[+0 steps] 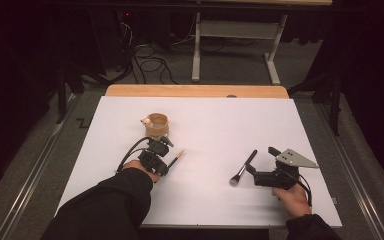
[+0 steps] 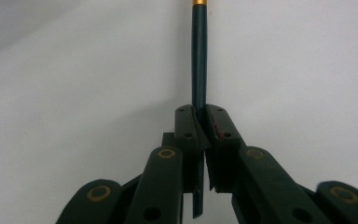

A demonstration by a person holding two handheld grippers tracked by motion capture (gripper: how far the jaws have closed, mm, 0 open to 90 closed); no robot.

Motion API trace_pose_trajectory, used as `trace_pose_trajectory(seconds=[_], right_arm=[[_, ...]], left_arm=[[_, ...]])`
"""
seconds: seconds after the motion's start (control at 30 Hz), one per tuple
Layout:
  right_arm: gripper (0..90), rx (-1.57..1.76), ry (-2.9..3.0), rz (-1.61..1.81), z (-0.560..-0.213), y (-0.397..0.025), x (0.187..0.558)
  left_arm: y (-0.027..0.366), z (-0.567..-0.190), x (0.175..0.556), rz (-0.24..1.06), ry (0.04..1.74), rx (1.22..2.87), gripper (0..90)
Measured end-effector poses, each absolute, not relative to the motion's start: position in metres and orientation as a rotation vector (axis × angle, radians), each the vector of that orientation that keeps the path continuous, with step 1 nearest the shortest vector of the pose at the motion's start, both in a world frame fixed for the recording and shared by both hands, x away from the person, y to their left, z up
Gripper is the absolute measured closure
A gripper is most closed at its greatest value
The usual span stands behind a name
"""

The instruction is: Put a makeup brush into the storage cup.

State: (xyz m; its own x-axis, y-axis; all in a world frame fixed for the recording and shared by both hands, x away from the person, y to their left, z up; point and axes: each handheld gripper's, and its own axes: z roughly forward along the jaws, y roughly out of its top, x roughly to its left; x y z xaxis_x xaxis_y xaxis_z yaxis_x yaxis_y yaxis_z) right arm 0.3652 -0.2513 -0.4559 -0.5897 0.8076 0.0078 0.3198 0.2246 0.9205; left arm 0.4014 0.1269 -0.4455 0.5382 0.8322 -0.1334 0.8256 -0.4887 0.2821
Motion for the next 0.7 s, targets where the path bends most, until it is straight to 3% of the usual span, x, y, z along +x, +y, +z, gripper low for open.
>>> trace_pose_trajectory(seconds=[0.7], right_arm=[[0.6,1.019,2.032,1.321,-0.457,-0.248,0.364]], left_arm=[[0.163,-0.448,0.384,0.139,1.241,2.204,84.3]])
